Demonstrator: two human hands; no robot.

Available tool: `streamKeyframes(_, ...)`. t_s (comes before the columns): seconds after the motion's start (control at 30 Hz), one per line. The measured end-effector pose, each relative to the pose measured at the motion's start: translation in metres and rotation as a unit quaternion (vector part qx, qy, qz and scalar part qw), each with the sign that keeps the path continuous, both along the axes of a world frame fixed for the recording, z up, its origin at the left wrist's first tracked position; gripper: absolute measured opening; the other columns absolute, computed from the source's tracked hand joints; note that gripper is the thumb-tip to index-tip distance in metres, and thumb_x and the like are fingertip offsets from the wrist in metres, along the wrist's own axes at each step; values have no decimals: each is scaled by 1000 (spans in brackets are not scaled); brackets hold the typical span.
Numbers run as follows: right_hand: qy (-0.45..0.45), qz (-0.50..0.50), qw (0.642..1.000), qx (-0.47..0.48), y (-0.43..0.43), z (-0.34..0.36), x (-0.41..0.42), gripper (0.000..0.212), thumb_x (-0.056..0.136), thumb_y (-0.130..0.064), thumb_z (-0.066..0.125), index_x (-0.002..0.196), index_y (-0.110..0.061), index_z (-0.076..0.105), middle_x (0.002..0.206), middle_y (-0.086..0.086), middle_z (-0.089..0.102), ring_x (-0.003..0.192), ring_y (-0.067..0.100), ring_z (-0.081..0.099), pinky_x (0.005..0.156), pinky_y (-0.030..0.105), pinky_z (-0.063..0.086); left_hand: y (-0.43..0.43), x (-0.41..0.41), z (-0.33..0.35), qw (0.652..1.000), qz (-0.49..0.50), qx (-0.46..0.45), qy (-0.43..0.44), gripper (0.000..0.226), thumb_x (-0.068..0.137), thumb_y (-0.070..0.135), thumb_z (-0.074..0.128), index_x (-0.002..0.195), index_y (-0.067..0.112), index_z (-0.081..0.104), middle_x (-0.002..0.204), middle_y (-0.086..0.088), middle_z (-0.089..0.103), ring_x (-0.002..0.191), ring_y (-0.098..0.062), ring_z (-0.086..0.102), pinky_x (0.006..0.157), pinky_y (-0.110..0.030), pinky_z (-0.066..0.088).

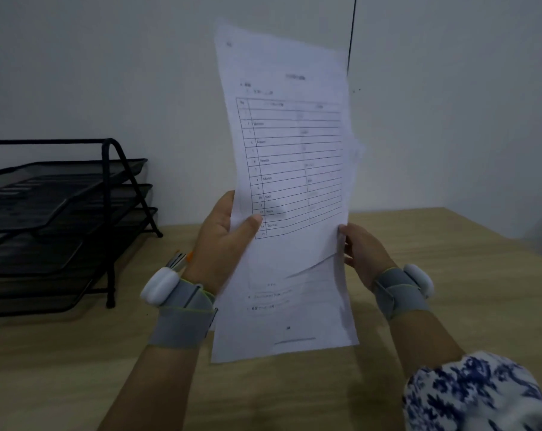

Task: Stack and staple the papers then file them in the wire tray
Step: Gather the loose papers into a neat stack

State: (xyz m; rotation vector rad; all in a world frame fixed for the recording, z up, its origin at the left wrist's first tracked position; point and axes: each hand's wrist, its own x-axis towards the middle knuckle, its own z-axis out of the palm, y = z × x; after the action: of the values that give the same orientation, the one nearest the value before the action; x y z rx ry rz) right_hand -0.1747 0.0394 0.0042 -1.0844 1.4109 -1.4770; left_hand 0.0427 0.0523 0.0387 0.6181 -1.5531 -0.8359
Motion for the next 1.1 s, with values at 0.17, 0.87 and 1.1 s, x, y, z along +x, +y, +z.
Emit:
streamKeyframes(0.17, -28, -58, 991, -115, 2, 21, -2, 12, 85, -11, 53, 80, -20, 58, 80, 3, 61, 80, 22, 54, 69, 35, 44, -4, 12, 13, 997, 61, -49, 26, 21, 79, 23, 55, 92, 39, 59, 98, 8, 66, 93, -14, 65, 82, -30, 53)
streamKeyframes(0.87, 83, -54, 982, -162, 6, 49, 12, 13, 84, -12, 52, 96, -18, 52, 86, -7, 57, 79, 15, 55, 71, 32, 45, -24, 11, 33, 982, 177, -32, 60, 17, 94, 16, 47, 110, 20, 46, 95, 11, 57, 87, -7, 58, 75, -21, 49)
streamKeyframes(1.1, 66, -59, 985, -145, 5, 40, 14, 24, 85, -11, 48, 105, -23, 45, 86, -16, 51, 78, 2, 48, 65, 26, 39, -29, 10, 23, 984, 173, 11, 43, 20, 93, 17, 48, 111, 22, 42, 91, 17, 53, 81, 2, 54, 60, -10, 47)
